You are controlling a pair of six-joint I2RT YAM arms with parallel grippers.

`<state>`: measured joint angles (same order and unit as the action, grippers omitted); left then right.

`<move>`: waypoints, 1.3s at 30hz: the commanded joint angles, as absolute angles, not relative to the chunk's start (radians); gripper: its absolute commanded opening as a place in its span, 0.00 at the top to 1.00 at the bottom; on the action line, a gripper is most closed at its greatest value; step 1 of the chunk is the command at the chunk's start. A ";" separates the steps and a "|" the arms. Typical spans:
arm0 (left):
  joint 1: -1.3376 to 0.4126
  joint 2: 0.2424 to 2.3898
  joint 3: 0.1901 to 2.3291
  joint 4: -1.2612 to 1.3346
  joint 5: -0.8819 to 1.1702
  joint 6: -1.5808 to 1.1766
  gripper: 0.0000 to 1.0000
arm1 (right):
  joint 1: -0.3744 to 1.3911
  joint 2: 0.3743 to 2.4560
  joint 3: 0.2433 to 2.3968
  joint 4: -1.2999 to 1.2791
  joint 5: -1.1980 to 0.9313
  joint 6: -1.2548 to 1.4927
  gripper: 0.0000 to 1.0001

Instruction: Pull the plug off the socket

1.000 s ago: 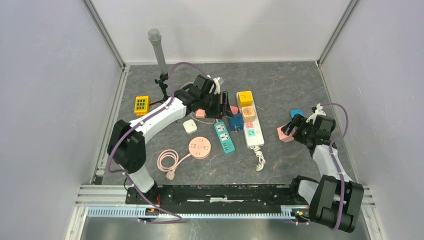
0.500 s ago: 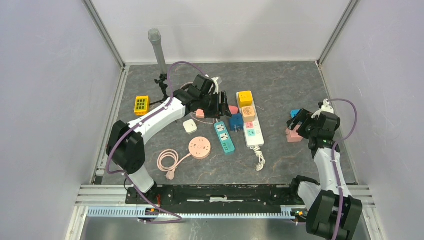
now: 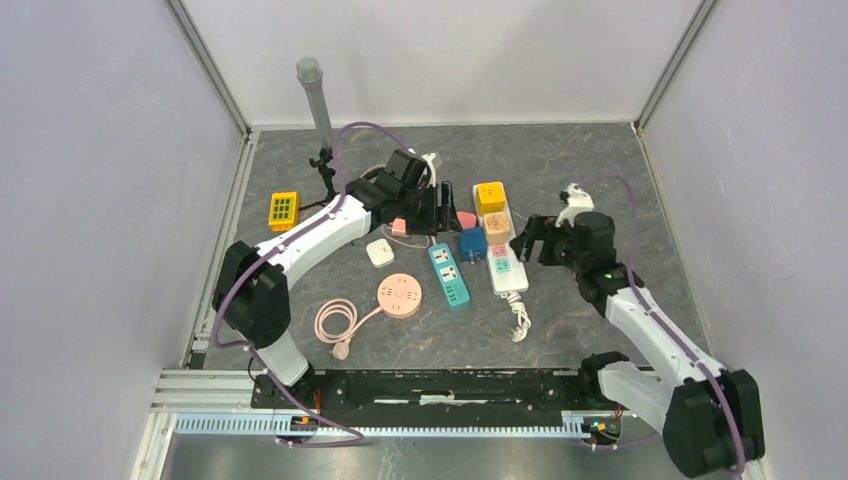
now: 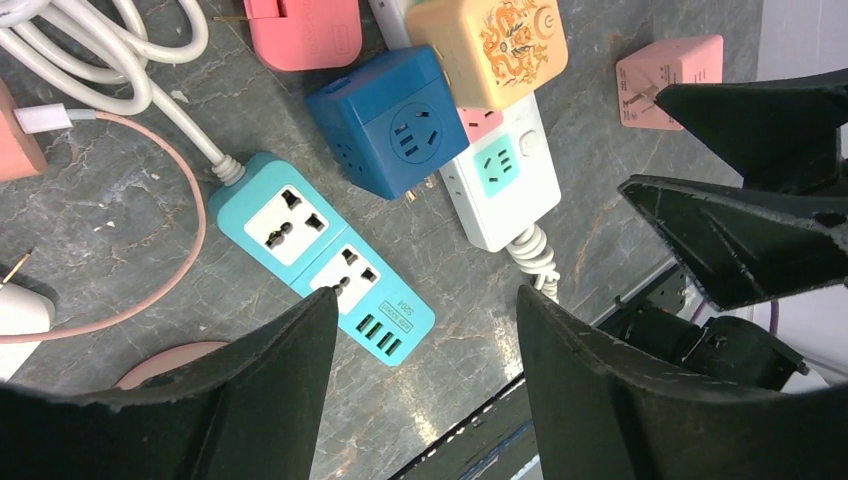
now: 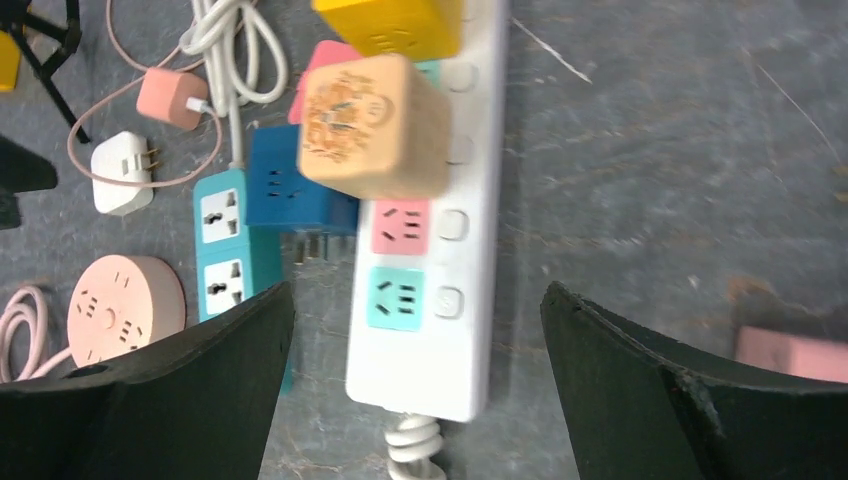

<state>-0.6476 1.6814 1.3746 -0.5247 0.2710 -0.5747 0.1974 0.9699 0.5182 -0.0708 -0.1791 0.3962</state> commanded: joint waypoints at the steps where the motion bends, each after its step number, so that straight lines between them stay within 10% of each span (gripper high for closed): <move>1: -0.650 1.655 1.383 -0.515 0.252 -0.560 0.27 | 0.319 1.070 0.645 0.024 -0.017 0.354 0.03; 18: -0.650 1.671 1.404 -0.522 0.236 -0.571 0.22 | 0.509 1.466 0.903 -0.038 0.290 0.291 0.10; 39: -0.643 1.993 1.581 -0.247 0.312 -0.802 0.23 | 0.518 1.431 0.819 -0.095 0.259 0.263 0.55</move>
